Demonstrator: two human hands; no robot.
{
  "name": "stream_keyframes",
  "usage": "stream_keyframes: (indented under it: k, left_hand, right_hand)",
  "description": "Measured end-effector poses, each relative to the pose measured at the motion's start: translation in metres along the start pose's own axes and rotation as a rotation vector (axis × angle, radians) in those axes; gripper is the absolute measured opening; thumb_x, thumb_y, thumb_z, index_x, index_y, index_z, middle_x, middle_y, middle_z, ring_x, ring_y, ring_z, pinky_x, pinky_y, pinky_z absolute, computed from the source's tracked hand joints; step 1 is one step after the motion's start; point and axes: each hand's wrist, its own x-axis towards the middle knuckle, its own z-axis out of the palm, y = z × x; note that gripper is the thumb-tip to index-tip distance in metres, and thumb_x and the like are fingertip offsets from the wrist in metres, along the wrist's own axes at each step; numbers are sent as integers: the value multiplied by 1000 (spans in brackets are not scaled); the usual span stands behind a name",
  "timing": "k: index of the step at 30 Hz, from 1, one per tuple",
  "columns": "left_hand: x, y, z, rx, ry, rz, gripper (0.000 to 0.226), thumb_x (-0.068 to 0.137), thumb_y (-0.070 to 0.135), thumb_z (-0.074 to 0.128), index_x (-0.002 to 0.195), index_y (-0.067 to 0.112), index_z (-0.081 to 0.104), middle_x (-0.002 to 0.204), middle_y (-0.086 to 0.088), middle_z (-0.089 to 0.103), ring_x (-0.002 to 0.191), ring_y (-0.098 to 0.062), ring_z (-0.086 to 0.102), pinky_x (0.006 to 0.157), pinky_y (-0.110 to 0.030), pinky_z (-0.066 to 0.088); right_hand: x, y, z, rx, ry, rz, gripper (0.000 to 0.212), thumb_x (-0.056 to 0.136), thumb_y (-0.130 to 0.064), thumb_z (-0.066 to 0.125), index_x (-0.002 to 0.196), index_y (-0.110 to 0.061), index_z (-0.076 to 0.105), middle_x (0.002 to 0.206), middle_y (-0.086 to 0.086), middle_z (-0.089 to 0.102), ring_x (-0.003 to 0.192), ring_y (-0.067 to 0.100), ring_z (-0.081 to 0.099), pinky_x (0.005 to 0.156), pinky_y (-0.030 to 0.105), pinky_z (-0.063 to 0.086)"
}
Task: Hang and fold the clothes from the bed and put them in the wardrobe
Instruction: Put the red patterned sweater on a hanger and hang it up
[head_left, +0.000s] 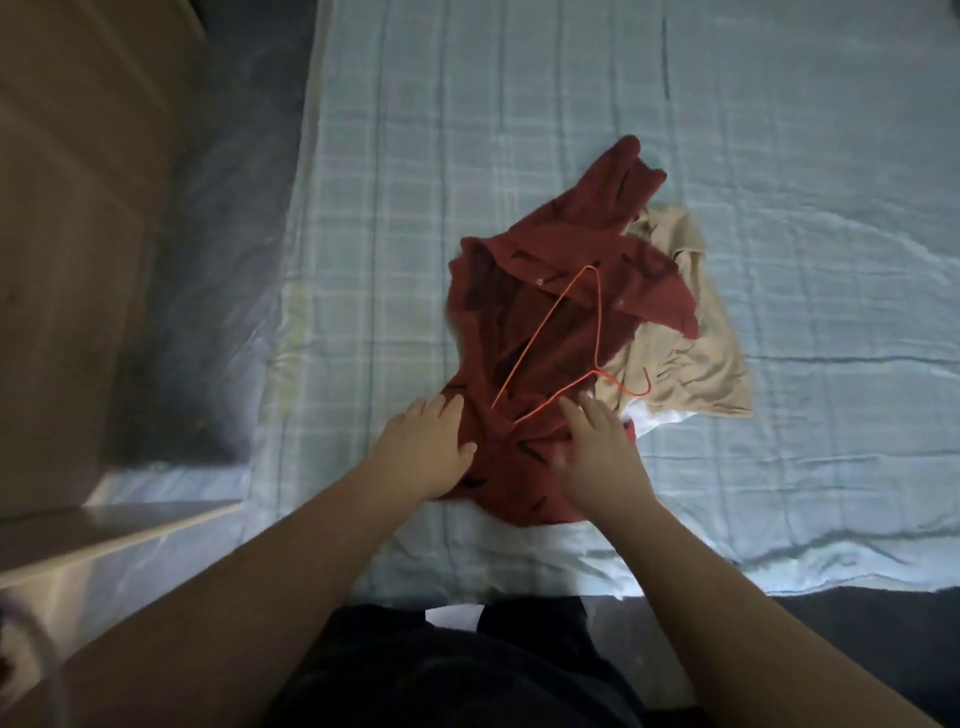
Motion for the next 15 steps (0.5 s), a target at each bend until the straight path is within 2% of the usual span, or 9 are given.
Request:
stream_keyframes:
  k: [4, 7, 9, 11, 13, 15]
  left_hand:
    - [20, 13, 18, -84, 7, -114, 72, 95, 48, 48, 153, 13, 25, 150, -10, 41, 134, -30, 39, 105, -43, 40]
    - [34, 31, 31, -198, 15, -218, 73, 94, 45, 53, 153, 11, 25, 147, -13, 44, 134, -32, 41, 106, -44, 41]
    - [44, 46, 40, -265, 40, -285, 74, 93, 42, 56, 152, 9, 28, 143, -15, 47, 131, -33, 44, 105, -45, 41]
    - [53, 60, 51, -298, 50, -358, 72, 92, 40, 58, 149, 5, 30, 141, -17, 47, 130, -34, 45, 106, -44, 40]
    - [62, 72, 61, -321, 53, -461, 69, 92, 39, 59, 145, 4, 34, 140, -19, 44, 131, -36, 43, 107, -45, 39]
    - [69, 84, 68, -366, 42, -547, 61, 90, 41, 62, 136, 6, 41, 135, -18, 45, 127, -37, 45, 104, -48, 42]
  right_hand:
    - [48, 37, 0, 11, -54, -139, 66, 79, -32, 38, 139, -10, 53, 145, 19, 48, 136, 39, 41, 111, 53, 36]
    - [90, 69, -1, 4, -122, -245, 52, 82, -13, 55, 134, -10, 58, 142, 18, 52, 132, 39, 46, 110, 50, 39]
    - [120, 94, 2, -18, -147, -378, 45, 77, -7, 55, 120, -11, 67, 127, 14, 63, 120, 37, 56, 101, 46, 46]
    - [151, 118, 5, -52, -211, -498, 36, 72, -4, 63, 106, -12, 71, 108, 9, 68, 104, 35, 62, 91, 42, 52]
    - [182, 138, 4, -110, -318, -563, 35, 67, 0, 71, 100, -12, 72, 99, 10, 67, 95, 36, 62, 84, 41, 51]
    - [205, 153, 3, -159, -381, -641, 36, 66, 2, 70, 99, -10, 72, 94, 11, 66, 87, 38, 62, 78, 41, 51]
